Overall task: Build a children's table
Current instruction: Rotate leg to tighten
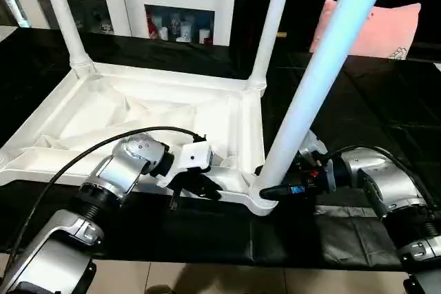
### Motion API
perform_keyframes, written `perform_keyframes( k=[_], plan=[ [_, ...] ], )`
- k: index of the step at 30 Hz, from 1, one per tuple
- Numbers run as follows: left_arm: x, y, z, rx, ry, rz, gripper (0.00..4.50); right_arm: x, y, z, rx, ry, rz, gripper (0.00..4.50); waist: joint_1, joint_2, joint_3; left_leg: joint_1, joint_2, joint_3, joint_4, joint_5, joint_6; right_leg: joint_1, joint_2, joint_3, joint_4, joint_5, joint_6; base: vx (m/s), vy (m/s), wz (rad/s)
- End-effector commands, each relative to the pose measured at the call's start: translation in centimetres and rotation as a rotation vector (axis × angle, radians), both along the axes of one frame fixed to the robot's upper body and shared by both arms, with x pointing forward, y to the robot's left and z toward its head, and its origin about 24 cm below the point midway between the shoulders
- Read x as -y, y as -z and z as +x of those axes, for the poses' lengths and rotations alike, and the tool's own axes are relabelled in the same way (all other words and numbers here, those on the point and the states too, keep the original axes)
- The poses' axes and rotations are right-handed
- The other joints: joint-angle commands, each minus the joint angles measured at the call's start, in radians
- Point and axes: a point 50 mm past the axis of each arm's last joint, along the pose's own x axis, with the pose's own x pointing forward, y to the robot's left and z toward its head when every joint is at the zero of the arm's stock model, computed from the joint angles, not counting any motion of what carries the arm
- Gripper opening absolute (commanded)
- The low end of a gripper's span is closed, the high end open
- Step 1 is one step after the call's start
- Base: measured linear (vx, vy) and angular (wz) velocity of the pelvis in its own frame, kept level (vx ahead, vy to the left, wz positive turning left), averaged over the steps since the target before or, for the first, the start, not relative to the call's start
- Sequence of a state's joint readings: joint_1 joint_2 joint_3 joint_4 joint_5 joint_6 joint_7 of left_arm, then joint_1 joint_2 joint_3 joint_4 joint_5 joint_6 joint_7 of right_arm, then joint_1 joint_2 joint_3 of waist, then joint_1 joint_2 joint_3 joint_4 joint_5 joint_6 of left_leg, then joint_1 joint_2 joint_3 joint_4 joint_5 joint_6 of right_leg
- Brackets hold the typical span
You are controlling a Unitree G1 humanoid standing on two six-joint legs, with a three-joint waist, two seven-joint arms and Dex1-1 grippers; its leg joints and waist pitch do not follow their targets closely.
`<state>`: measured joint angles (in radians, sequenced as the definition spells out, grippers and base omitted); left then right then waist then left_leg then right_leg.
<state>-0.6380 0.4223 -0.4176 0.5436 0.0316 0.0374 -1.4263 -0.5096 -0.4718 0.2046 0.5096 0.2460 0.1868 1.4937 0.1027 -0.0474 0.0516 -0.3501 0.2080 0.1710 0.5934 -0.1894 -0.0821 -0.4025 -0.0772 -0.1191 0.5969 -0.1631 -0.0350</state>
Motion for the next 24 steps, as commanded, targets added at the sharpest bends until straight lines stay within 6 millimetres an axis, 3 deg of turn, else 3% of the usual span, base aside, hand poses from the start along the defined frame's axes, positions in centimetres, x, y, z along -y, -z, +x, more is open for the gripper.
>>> perform_keyframes(
  k=[1, 4, 6, 11, 12, 14, 16, 20, 24],
  plan=[
    [0.9, 0.0, -0.3, -0.013, 0.051, 0.008, 0.00, -0.3, -0.2, 0.0, -0.015, 0.017, 0.039, 2.19, -0.006, 0.007, -0.068, 0.002, 0.033, 0.000, -0.063, -0.157, 0.051, 0.060, -0.073, 0.062, -0.069, -0.283, -0.167, 0.000, 0.000, 0.00],
    [0.8, 0.1, 0.1, -0.013, 0.002, 0.008, 0.00, -0.6, -0.2, 0.1, -0.017, 0.071, 0.070, 2.16, -0.009, 0.008, -0.066, 0.003, 0.032, -0.001, -0.065, -0.180, 0.042, 0.060, -0.072, 0.060, -0.076, -0.315, -0.155, 0.000, 0.000, 0.00],
    [0.7, 0.1, 0.4, -0.015, -0.049, 0.003, 0.00, -0.8, -0.2, 0.1, -0.007, 0.106, 0.070, 2.12, -0.013, 0.009, -0.063, 0.007, 0.029, -0.002, -0.066, -0.213, 0.032, 0.057, -0.073, 0.057, -0.085, -0.389, -0.134, 0.000, 0.000, 0.00],
    [1.6, -0.8, 2.2, 0.019, -0.289, -0.072, 0.00, -2.0, 1.1, 0.5, -0.004, 0.382, 0.036, 2.08, -0.024, 0.011, -0.063, 0.010, 0.026, -0.007, -0.066, -0.227, 0.010, 0.053, -0.072, 0.053, -0.095, -0.451, -0.102, 0.000, 0.000, 0.00],
    [1.6, -0.9, 2.2, 0.020, -0.299, -0.074, 0.00, -2.1, 1.1, 0.5, -0.005, 0.390, 0.034, 2.07, -0.027, 0.014, -0.064, 0.006, 0.025, -0.010, -0.068, -0.225, 0.006, 0.057, -0.073, 0.052, -0.095, -0.453, -0.096, 0.000, 0.000, 0.00],
    [2.2, -1.3, 2.7, 0.028, -0.390, -0.099, 0.00, -2.9, 1.6, 0.5, -0.024, 0.476, 0.020, 2.05, -0.033, 0.014, -0.068, 0.005, 0.024, -0.010, -0.067, -0.219, 0.011, 0.058, -0.073, 0.053, -0.093, -0.422, -0.102, 0.000, 0.000, 0.00],
    [2.8, -1.5, 3.2, 0.034, -0.471, -0.118, 0.00, -3.8, 2.1, 0.6, -0.040, 0.564, 0.002, 2.03, -0.046, 0.015, -0.069, -0.002, 0.028, -0.010, -0.068, -0.189, 0.008, 0.059, -0.070, 0.057, -0.081, -0.336, -0.132, 0.000, 0.000, 0.00],
    [4.4, -1.8, 4.0, 0.074, -0.627, -0.133, 0.00, -6.2, 3.0, 1.8, -0.053, 0.779, -0.063, 2.00, -0.060, 0.013, -0.069, -0.002, 0.019, -0.008, -0.064, -0.182, 0.013, 0.060, -0.070, 0.055, -0.086, -0.347, -0.138, 0.000, 0.000, 0.00],
    [5.4, -1.9, 3.9, 0.090, -0.642, -0.123, 0.00, -7.9, 2.4, 2.2, -0.022, 0.801, -0.070, 2.00, -0.066, 0.016, -0.067, 0.002, 0.020, -0.007, -0.065, -0.191, 0.021, 0.057, -0.070, 0.056, -0.091, -0.364, -0.126, 0.000, 0.000, 0.00]
  ],
)
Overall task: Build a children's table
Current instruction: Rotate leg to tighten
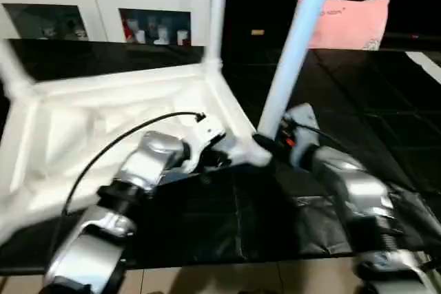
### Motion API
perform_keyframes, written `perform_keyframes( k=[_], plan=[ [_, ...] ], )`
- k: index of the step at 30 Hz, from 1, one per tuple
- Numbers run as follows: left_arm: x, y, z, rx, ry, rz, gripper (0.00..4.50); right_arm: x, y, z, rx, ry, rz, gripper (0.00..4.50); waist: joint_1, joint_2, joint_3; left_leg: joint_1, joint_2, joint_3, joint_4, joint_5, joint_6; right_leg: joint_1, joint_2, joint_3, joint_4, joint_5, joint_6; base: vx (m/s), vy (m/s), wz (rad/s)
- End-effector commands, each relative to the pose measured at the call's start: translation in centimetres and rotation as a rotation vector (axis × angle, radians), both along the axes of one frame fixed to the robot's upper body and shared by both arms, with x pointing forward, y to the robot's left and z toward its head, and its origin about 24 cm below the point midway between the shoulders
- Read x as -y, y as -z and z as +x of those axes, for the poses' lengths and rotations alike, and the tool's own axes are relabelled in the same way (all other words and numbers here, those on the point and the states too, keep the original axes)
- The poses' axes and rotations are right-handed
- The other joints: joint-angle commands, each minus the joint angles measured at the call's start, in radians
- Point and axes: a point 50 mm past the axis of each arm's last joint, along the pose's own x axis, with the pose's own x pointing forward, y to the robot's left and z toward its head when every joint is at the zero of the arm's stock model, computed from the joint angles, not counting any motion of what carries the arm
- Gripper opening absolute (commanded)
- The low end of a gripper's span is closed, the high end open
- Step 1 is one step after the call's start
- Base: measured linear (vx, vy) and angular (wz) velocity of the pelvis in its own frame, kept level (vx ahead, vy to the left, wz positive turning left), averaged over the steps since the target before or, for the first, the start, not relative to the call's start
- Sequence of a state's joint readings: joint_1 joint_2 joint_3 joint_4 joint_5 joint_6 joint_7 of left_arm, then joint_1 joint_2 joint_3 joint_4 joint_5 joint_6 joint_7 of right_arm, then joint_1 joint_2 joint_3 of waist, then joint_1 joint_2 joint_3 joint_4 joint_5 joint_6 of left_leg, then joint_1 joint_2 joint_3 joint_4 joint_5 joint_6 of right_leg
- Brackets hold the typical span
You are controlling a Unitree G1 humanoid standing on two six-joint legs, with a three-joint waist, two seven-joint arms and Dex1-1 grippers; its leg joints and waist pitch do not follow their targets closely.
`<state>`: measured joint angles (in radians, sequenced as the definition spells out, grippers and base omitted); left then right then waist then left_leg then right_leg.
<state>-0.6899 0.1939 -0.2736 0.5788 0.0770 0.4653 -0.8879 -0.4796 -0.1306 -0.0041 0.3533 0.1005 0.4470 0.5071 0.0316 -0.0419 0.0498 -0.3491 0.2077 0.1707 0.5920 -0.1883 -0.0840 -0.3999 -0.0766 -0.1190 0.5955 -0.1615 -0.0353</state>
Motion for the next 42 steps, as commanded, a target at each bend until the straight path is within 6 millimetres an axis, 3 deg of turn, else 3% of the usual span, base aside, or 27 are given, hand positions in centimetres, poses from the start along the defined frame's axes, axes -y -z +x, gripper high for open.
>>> perform_keyframes(
  k=[1, 11, 16, 18, 23, 26, 29, 32, 36, 42],
  plan=[
    [1.9, -2.4, 0.8, 0.114, -0.008, -0.041, 0.00, -3.8, 1.8, -1.4, -0.102, -0.151, 0.018, 2.54, 0.005, 0.011, -0.065, 0.000, 0.021, -0.008, -0.065, -0.196, 0.025, 0.055, -0.071, 0.056, -0.090, -0.364, -0.126, 0.000, 0.000, 0.00],
    [0.7, -1.8, 0.4, 0.110, 0.050, 0.016, 0.00, -2.8, 0.8, -1.9, -0.045, -0.200, 0.030, 3.40, 0.008, 0.013, -0.067, -0.001, 0.024, -0.008, -0.067, -0.185, 0.034, 0.059, -0.071, 0.061, -0.083, -0.296, -0.136, 0.000, 0.000, 0.00],
    [-0.7, -1.5, 0.4, 0.101, 0.095, 0.029, 0.00, 0.4, 0.9, -3.2, -0.055, -0.330, -0.011, 3.86, 0.013, 0.010, -0.065, -0.004, 0.024, -0.005, -0.065, -0.175, 0.058, 0.064, -0.070, 0.063, -0.079, -0.252, -0.150, 0.000, 0.000, 0.00],
    [-1.2, -1.5, 0.3, 0.097, 0.132, 0.039, 0.00, 1.8, 0.9, -3.5, -0.067, -0.363, -0.046, 4.03, 0.010, 0.005, -0.063, -0.010, 0.020, -0.005, -0.064, -0.192, 0.063, 0.066, -0.070, 0.058, -0.086, -0.309, -0.133, 0.000, 0.000, 0.00],
    [-2.0, -1.2, 0.1, 0.082, 0.194, 0.071, 0.00, 4.1, 0.5, -3.5, -0.074, -0.398, -0.093, 4.43, 0.011, 0.009, -0.060, -0.001, 0.023, -0.006, -0.063, -0.208, 0.060, 0.056, -0.072, 0.056, -0.099, -0.410, -0.107, 0.000, 0.000, 0.00],
    [-2.2, -1.1, -0.7, 0.068, 0.328, 0.055, 0.00, 5.2, -0.7, -3.4, -0.038, -0.464, -0.058, 4.47, 0.016, 0.007, -0.064, -0.002, 0.024, -0.006, -0.062, -0.193, 0.067, 0.058, -0.071, 0.059, -0.090, -0.336, -0.133, 0.000, 0.000, 0.00],
    [-2.3, -1.1, -1.5, 0.058, 0.457, 0.049, 0.00, 5.4, -1.7, -3.5, -0.007, -0.535, -0.024, 4.47, 0.018, 0.004, -0.066, -0.004, 0.027, -0.004, -0.062, -0.173, 0.079, 0.059, -0.072, 0.061, -0.078, -0.269, -0.166, 0.000, 0.000, 0.00],
    [-2.4, -1.0, -1.9, 0.052, 0.514, 0.066, 0.00, 5.5, -1.7, -3.5, 0.005, -0.581, -0.060, 4.47, 0.028, 0.007, -0.064, 0.001, 0.029, -0.003, -0.062, -0.172, 0.075, 0.057, -0.074, 0.062, -0.077, -0.275, -0.173, 0.000, 0.000, 0.00],
    [-2.4, -0.9, -2.2, 0.045, 0.569, 0.074, 0.00, 5.3, -1.6, -3.6, -0.004, -0.640, -0.082, 4.47, 0.048, 0.007, -0.064, 0.006, 0.033, -0.002, -0.065, -0.180, 0.058, 0.055, -0.075, 0.063, -0.075, -0.281, -0.172, 0.000, 0.000, 0.00],
    [-2.2, -0.9, -2.9, 0.028, 0.697, 0.072, 0.00, 4.7, -1.2, -3.9, -0.014, -0.792, -0.085, 4.47, 0.056, 0.004, -0.065, 0.002, 0.032, -0.001, -0.064, -0.178, 0.058, 0.057, -0.076, 0.063, -0.073, -0.285, -0.164, 0.000, 0.000, 0.00]
  ],
)
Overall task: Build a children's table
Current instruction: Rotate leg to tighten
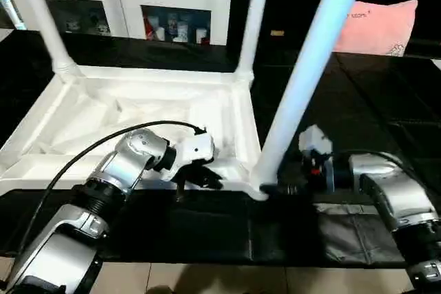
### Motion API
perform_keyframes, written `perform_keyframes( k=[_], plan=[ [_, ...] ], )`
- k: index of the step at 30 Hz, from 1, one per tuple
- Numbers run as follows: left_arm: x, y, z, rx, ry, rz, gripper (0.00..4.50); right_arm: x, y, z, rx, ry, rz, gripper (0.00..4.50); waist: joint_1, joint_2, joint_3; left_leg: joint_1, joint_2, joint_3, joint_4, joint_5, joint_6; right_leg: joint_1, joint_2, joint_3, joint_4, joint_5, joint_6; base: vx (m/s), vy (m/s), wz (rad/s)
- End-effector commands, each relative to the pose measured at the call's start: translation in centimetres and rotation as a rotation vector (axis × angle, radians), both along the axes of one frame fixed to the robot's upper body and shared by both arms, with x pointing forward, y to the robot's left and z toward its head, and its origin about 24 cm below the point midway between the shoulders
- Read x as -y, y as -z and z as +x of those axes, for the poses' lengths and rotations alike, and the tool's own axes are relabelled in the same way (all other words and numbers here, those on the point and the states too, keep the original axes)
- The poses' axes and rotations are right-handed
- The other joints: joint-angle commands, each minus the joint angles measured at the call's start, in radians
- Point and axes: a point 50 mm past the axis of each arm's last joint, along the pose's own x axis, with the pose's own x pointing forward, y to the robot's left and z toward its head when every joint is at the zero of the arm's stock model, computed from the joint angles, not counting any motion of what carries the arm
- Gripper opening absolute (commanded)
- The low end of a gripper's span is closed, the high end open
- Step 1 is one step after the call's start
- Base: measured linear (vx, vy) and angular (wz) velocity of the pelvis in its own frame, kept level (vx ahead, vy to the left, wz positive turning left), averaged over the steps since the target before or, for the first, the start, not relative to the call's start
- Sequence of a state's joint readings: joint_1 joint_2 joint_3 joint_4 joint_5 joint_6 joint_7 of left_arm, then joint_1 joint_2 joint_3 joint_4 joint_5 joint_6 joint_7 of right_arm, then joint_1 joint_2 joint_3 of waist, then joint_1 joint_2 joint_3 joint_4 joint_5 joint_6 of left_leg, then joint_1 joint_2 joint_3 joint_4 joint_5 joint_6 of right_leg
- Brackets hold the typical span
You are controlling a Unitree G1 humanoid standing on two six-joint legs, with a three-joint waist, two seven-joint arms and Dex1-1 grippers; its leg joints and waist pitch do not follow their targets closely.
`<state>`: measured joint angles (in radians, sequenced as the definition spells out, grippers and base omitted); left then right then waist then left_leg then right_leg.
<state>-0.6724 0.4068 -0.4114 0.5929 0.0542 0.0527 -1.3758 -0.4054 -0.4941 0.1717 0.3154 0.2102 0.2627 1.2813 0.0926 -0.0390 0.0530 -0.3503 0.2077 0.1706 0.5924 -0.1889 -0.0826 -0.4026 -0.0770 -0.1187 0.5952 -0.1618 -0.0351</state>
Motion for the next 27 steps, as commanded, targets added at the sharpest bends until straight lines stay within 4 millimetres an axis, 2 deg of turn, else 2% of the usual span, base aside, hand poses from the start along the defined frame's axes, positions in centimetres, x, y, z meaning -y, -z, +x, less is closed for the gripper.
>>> perform_keyframes(
  k=[1, 2, 5, 6, 8, 11, 12, 14, 16, 18, 23, 24, 27],
  plan=[
    [1.30, -0.22, -0.76, 0.004, 0.130, 0.002, 0.00, 0.06, -0.41, 0.41, 0.032, -0.029, -0.018, 4.47, -0.005, 0.000, -0.068, 0.002, 0.032, -0.001, -0.064, -0.176, 0.055, 0.060, -0.076, 0.063, -0.073, -0.285, -0.166, 0.000, 0.000, 0.00],
    [1.32, -0.20, -0.90, -0.001, 0.150, 0.007, 0.00, -0.09, -0.20, 0.50, 0.012, -0.053, -0.010, 4.21, -0.005, 0.001, -0.068, 0.004, 0.032, -0.001, -0.064, -0.176, 0.052, 0.059, -0.076, 0.062, -0.073, -0.291, -0.167, 0.000, 0.000, 0.00],
    [1.32, -0.21, -0.96, -0.003, 0.158, 0.007, 0.00, -0.16, -0.18, 0.53, -0.008, -0.073, 0.003, 4.10, -0.003, 0.000, -0.068, 0.005, 0.034, -0.001, -0.064, -0.180, 0.053, 0.059, -0.075, 0.062, -0.072, -0.299, -0.168, 0.000, 0.000, 0.00],
    [1.31, -0.22, -0.96, -0.003, 0.161, 0.006, 0.00, -0.15, -0.19, 0.56, -0.013, -0.079, 0.007, 3.87, -0.002, 0.000, -0.068, 0.004, 0.034, -0.001, -0.064, -0.176, 0.054, 0.059, -0.075, 0.063, -0.073, -0.294, -0.167, 0.000, 0.000, 0.00],
    [1.29, -0.22, -1.00, -0.006, 0.166, 0.007, 0.00, -0.13, -0.20, 0.59, -0.019, -0.088, 0.011, 3.70, -0.001, -0.001, -0.070, 0.003, 0.034, 0.000, -0.064, -0.168, 0.055, 0.060, -0.075, 0.063, -0.069, -0.277, -0.173, 0.000, 0.000, 0.00],
    [1.22, -0.20, -1.09, -0.011, 0.176, 0.009, 0.00, -0.12, -0.22, 0.63, -0.027, -0.104, 0.016, 3.58, 0.000, -0.002, -0.069, 0.002, 0.033, 0.000, -0.063, -0.164, 0.059, 0.061, -0.074, 0.061, -0.070, -0.282, -0.170, 0.000, 0.000, 0.00],
    [1.18, -0.21, -1.12, -0.014, 0.179, 0.010, 0.00, -0.13, -0.24, 0.68, -0.028, -0.110, 0.018, 3.58, 0.001, 0.001, -0.069, 0.003, 0.033, 0.000, -0.063, -0.166, 0.057, 0.060, -0.075, 0.061, -0.070, -0.287, -0.169, 0.000, 0.000, 0.00],
    [1.16, -0.20, -1.18, -0.020, 0.185, 0.010, 0.00, -0.18, -0.24, 0.74, -0.045, -0.127, 0.034, 3.25, 0.000, 0.000, -0.071, 0.003, 0.034, 0.000, -0.062, -0.165, 0.056, 0.061, -0.074, 0.061, -0.069, -0.284, -0.171, 0.000, 0.000, 0.00],
    [1.14, -0.17, -1.22, -0.026, 0.187, 0.010, 0.00, -0.25, -0.28, 0.77, -0.051, -0.137, 0.046, 3.21, 0.000, 0.000, -0.070, 0.002, 0.034, 0.000, -0.062, -0.162, 0.058, 0.061, -0.074, 0.062, -0.069, -0.274, -0.174, 0.000, 0.000, 0.00],
    [1.11, -0.17, -1.20, -0.027, 0.187, 0.011, 0.00, -0.31, -0.29, 0.81, -0.060, -0.138, 0.059, 2.92, 0.001, 0.001, -0.071, 0.002, 0.033, 0.000, -0.062, -0.154, 0.061, 0.061, -0.074, 0.061, -0.067, -0.261, -0.177, 0.000, 0.000, 0.00],
    [1.06, -0.20, -1.09, -0.031, 0.182, 0.013, 0.00, -0.43, -0.16, 0.67, -0.075, -0.165, 0.062, 2.72, 0.001, 0.001, -0.070, 0.002, 0.032, 0.001, -0.061, -0.163, 0.058, 0.061, -0.073, 0.060, -0.071, -0.288, -0.169, 0.000, 0.000, 0.00],
    [1.06, -0.20, -1.09, -0.031, 0.182, 0.013, 0.00, -0.43, -0.16, 0.67, -0.075, -0.165, 0.062, 2.56, 0.001, 0.000, -0.070, 0.002, 0.032, 0.000, -0.062, -0.165, 0.056, 0.061, -0.073, 0.060, -0.072, -0.299, -0.164, 0.000, 0.000, 0.00],
    [0.93, -0.18, -1.01, -0.036, 0.175, 0.014, 0.00, -0.59, -0.09, 0.61, -0.086, -0.175, 0.073, 2.40, 0.001, 0.003, -0.071, 0.002, 0.033, 0.000, -0.062, -0.160, 0.055, 0.061, -0.073, 0.060, -0.070, -0.280, -0.168, 0.000, 0.000, 0.00]
  ],
)
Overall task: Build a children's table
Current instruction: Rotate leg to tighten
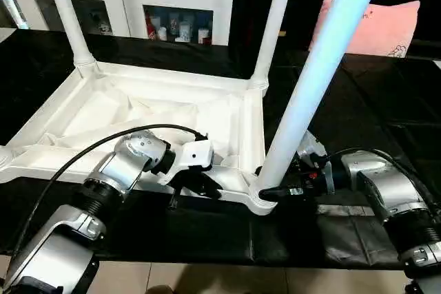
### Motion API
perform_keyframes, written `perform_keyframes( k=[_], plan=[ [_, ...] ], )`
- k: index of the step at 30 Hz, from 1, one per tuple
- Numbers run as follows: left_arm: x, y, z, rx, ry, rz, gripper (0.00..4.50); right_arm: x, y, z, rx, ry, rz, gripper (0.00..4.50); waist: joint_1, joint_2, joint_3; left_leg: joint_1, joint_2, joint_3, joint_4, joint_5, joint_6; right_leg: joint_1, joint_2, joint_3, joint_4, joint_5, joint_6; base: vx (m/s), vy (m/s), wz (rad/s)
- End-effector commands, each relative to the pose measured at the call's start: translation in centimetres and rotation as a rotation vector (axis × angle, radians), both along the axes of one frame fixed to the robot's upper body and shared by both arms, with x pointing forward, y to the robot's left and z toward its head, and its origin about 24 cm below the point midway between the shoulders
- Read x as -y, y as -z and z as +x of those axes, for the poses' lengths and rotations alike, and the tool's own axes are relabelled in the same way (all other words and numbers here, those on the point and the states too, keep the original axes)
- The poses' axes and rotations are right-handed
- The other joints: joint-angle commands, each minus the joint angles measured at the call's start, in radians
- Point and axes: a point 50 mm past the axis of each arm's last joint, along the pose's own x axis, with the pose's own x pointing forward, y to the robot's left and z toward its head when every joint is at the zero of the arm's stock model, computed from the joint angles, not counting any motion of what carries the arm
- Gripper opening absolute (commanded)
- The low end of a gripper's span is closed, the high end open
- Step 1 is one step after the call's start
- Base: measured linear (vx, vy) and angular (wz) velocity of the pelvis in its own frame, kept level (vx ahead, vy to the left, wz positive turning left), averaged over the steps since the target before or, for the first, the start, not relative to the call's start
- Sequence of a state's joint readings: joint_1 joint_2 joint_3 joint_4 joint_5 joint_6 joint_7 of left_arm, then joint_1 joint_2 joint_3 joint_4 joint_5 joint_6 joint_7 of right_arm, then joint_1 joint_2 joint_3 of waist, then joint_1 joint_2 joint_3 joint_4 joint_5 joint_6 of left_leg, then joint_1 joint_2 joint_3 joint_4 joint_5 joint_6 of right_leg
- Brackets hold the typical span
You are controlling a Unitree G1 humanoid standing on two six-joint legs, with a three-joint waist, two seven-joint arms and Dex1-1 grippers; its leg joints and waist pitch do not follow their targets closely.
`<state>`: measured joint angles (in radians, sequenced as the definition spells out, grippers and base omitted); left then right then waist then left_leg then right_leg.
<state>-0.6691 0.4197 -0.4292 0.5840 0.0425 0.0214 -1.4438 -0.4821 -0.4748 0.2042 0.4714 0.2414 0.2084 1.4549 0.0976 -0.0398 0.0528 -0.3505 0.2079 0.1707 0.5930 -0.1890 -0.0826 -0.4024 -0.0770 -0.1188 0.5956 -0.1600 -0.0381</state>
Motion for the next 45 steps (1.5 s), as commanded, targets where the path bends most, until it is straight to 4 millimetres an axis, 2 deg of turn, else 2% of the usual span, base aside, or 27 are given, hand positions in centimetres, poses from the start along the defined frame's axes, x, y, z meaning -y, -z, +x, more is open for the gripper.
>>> perform_keyframes(
  k=[1, 4, 7, 9, 10, 11, 13, 14, 15, 17, 19, 20, 21, 23, 24, 25, 26, 30, 31, 33, 34, 38, 40, 41, 43, 44, 45],
  plan=[
    [0.9, 0.0, -0.5, -0.021, 0.086, 0.010, 0.00, -0.3, -0.4, 0.2, -0.009, -0.022, 0.020, 2.35, -0.004, 0.007, -0.070, 0.002, 0.032, -0.001, -0.063, -0.162, 0.054, 0.061, -0.073, 0.060, -0.070, -0.284, -0.165, 0.000, 0.000, 0.00],
    [0.8, 0.2, -0.3, -0.029, 0.034, 0.007, 0.00, -0.7, -0.4, 0.0, -0.020, 0.009, 0.054, 2.20, -0.006, 0.007, -0.069, 0.002, 0.031, -0.001, -0.064, -0.181, 0.048, 0.061, -0.071, 0.059, -0.075, -0.311, -0.159, 0.000, 0.000, 0.00],
    [0.9, 0.2, 0.8, -0.006, -0.112, -0.015, 0.00, -1.4, 0.0, 0.5, -0.002, 0.158, 0.036, 2.18, -0.012, 0.011, -0.065, 0.005, 0.029, -0.003, -0.066, -0.202, 0.034, 0.058, -0.070, 0.058, -0.081, -0.347, -0.146, 0.000, 0.000, 0.00],
    [1.1, 0.0, 1.2, 0.007, -0.183, -0.035, 0.00, -1.7, 0.4, 0.6, -0.016, 0.238, 0.028, 2.12, -0.016, 0.011, -0.064, 0.008, 0.025, -0.006, -0.066, -0.226, 0.019, 0.059, -0.074, 0.054, -0.091, -0.436, -0.113, 0.000, 0.000, 0.00],
    [1.2, -0.1, 1.4, 0.013, -0.207, -0.041, 0.00, -1.8, 0.5, 0.6, -0.022, 0.265, 0.024, 2.12, -0.018, 0.010, -0.063, 0.008, 0.024, -0.006, -0.067, -0.228, 0.018, 0.057, -0.072, 0.054, -0.095, -0.450, -0.106, 0.000, 0.000, 0.00],
    [1.8, -0.5, 2.0, 0.021, -0.304, -0.075, 0.00, -2.5, 1.2, 0.7, -0.042, 0.360, 0.009, 2.09, -0.022, 0.014, -0.063, 0.008, 0.025, -0.008, -0.068, -0.226, 0.012, 0.056, -0.072, 0.053, -0.097, -0.450, -0.101, 0.000, 0.000, 0.00],
    [2.2, -0.8, 2.4, 0.016, -0.369, -0.102, 0.00, -3.0, 1.5, 0.9, -0.054, 0.417, 0.001, 2.09, -0.026, 0.011, -0.066, 0.005, 0.024, -0.010, -0.067, -0.223, 0.008, 0.059, -0.073, 0.052, -0.093, -0.440, -0.101, 0.000, 0.000, 0.00],
    [2.7, -1.1, 2.7, 0.013, -0.425, -0.130, 0.00, -3.5, 1.9, 1.1, -0.074, 0.480, -0.008, 2.09, -0.033, 0.020, -0.067, 0.004, 0.024, -0.011, -0.067, -0.218, 0.004, 0.058, -0.072, 0.053, -0.090, -0.412, -0.111, 0.000, 0.000, 0.00],
    [3.1, -1.4, 3.0, 0.009, -0.477, -0.154, 0.00, -4.1, 2.2, 1.3, -0.085, 0.532, -0.018, 2.07, -0.044, 0.019, -0.067, 0.002, 0.024, -0.010, -0.067, -0.220, 0.001, 0.058, -0.071, 0.053, -0.088, -0.392, -0.123, 0.000, 0.000, 0.00],
    [3.9, -1.7, 3.2, 0.000, -0.550, -0.185, 0.00, -5.3, 2.5, 1.8, -0.095, 0.625, -0.032, 2.07, -0.054, 0.015, -0.069, 0.000, 0.020, -0.009, -0.064, -0.211, 0.003, 0.060, -0.070, 0.053, -0.087, -0.377, -0.130, 0.000, 0.000, 0.00],
    [4.6, -1.8, 3.5, 0.016, -0.615, -0.195, 0.00, -6.5, 2.4, 2.3, -0.092, 0.687, -0.034, 2.05, -0.063, 0.016, -0.070, -0.004, 0.019, -0.010, -0.063, -0.194, 0.008, 0.062, -0.070, 0.053, -0.086, -0.358, -0.139, 0.000, 0.000, 0.00],
    [4.6, -1.8, 3.5, 0.017, -0.621, -0.195, 0.00, -6.6, 2.4, 2.3, -0.093, 0.691, -0.034, 2.04, -0.062, 0.016, -0.070, 0.000, 0.014, -0.006, -0.060, -0.194, 0.022, 0.061, -0.068, 0.052, -0.092, -0.371, -0.133, 0.000, 0.000, 0.00],
    [5.1, -1.7, 3.6, 0.032, -0.658, -0.183, 0.00, -7.6, 2.2, 2.6, -0.102, 0.718, -0.047, 2.04, -0.061, 0.014, -0.070, -0.001, 0.015, -0.006, -0.060, -0.188, 0.027, 0.061, -0.069, 0.054, -0.091, -0.367, -0.132, 0.000, 0.000, 0.00],
    [5.6, -1.6, 3.6, 0.046, -0.670, -0.159, 0.00, -8.6, 1.8, 2.7, -0.117, 0.719, -0.049, 2.04, -0.064, 0.018, -0.070, -0.003, 0.018, -0.008, -0.064, -0.172, 0.029, 0.062, -0.066, 0.054, -0.087, -0.343, -0.137, 0.000, 0.000, 0.00],
    [5.6, -1.6, 3.6, 0.047, -0.671, -0.158, 0.00, -8.6, 1.8, 2.7, -0.116, 0.718, -0.048, 2.04, -0.062, 0.014, -0.069, 0.000, 0.019, -0.007, -0.064, -0.180, 0.033, 0.059, -0.067, 0.054, -0.089, -0.353, -0.134, 0.000, 0.000, 0.00],
    [5.7, -1.6, 3.6, 0.052, -0.677, -0.147, 0.00, -9.0, 1.6, 2.7, -0.114, 0.713, -0.043, 2.04, -0.062, 0.015, -0.069, 0.000, 0.019, -0.007, -0.064, -0.183, 0.033, 0.060, -0.068, 0.054, -0.088, -0.356, -0.133, 0.000, 0.000, 0.00],
    [5.7, -1.5, 3.6, 0.058, -0.677, -0.137, 0.00, -9.1, 1.3, 2.7, -0.103, 0.708, -0.034, 2.57, -0.061, 0.016, -0.067, 0.001, 0.020, -0.007, -0.066, -0.191, 0.034, 0.059, -0.069, 0.055, -0.091, -0.363, -0.126, 0.000, 0.000, 0.00],
    [5.6, -1.4, 3.5, 0.063, -0.659, -0.130, 0.00, -8.8, 0.9, 2.6, -0.068, 0.697, -0.027, 2.82, -0.063, 0.018, -0.066, 0.002, 0.020, -0.007, -0.067, -0.210, 0.032, 0.057, -0.069, 0.055, -0.095, -0.376, -0.117, 0.000, 0.000, 0.00],
    [5.6, -1.4, 3.4, 0.064, -0.657, -0.129, 0.00, -8.8, 0.9, 2.6, -0.066, 0.699, -0.027, 3.11, -0.063, 0.018, -0.066, 0.002, 0.020, -0.008, -0.067, -0.213, 0.031, 0.058, -0.069, 0.055, -0.095, -0.380, -0.115, 0.000, 0.000, 0.00],
    [4.7, -1.4, 3.3, 0.082, -0.622, -0.106, 0.00, -7.9, 0.8, 2.4, -0.052, 0.692, -0.024, 3.21, -0.062, 0.021, -0.067, 0.002, 0.021, -0.009, -0.068, -0.211, 0.029, 0.059, -0.069, 0.056, -0.094, -0.365, -0.118, 0.000, 0.000, 0.00],
    [4.7, -1.4, 3.3, 0.084, -0.620, -0.105, 0.00, -7.8, 0.8, 2.3, -0.051, 0.691, -0.024, 3.21, -0.060, 0.020, -0.069, 0.002, 0.022, -0.009, -0.068, -0.206, 0.031, 0.060, -0.069, 0.057, -0.092, -0.352, -0.118, 0.000, 0.000, 0.00],
    [3.6, -1.3, 3.1, 0.081, -0.560, -0.087, 0.00, -6.2, 0.9, 1.5, -0.005, 0.608, -0.057, 3.65, -0.058, 0.021, -0.071, -0.001, 0.022, -0.005, -0.066, -0.165, 0.048, 0.064, -0.067, 0.061, -0.078, -0.225, -0.160, 0.000, 0.000, 0.00],
    [2.8, -0.9, 3.0, 0.071, -0.516, -0.061, 0.00, -4.7, 0.8, 1.1, 0.011, 0.576, -0.068, 3.71, -0.055, 0.024, -0.069, -0.001, 0.022, -0.006, -0.067, -0.178, 0.052, 0.065, -0.069, 0.060, -0.082, -0.251, -0.156, 0.000, 0.000, 0.00],
    [2.7, -0.7, 2.9, 0.067, -0.503, -0.057, 0.00, -4.3, 0.7, 1.1, 0.021, 0.568, -0.073, 3.97, -0.053, 0.022, -0.069, -0.001, 0.022, -0.005, -0.066, -0.189, 0.053, 0.065, -0.070, 0.060, -0.085, -0.274, -0.150, 0.000, 0.000, 0.00],
    [2.5, -0.6, 2.8, 0.068, -0.482, -0.056, 0.00, -3.8, 0.6, 1.1, 0.029, 0.561, -0.075, 4.06, -0.053, 0.022, -0.066, -0.001, 0.021, -0.006, -0.067, -0.200, 0.049, 0.063, -0.070, 0.058, -0.089, -0.309, -0.142, 0.000, 0.000, 0.00],
    [2.0, -0.4, 2.4, 0.058, -0.400, -0.062, 0.00, -2.1, 0.1, 1.3, 0.065, 0.535, -0.065, 4.06, -0.055, 0.024, -0.065, 0.001, 0.021, -0.005, -0.066, -0.218, 0.042, 0.062, -0.069, 0.058, -0.091, -0.334, -0.135, 0.000, 0.000, 0.00],
    [1.9, -0.4, 2.3, 0.058, -0.381, -0.066, 0.00, -1.8, -0.1, 1.3, 0.070, 0.526, -0.060, 4.06, -0.051, 0.024, -0.065, 0.002, 0.020, -0.007, -0.067, -0.224, 0.045, 0.062, -0.071, 0.057, -0.095, -0.347, -0.132, 0.000, 0.000, 0.00]
  ],
)
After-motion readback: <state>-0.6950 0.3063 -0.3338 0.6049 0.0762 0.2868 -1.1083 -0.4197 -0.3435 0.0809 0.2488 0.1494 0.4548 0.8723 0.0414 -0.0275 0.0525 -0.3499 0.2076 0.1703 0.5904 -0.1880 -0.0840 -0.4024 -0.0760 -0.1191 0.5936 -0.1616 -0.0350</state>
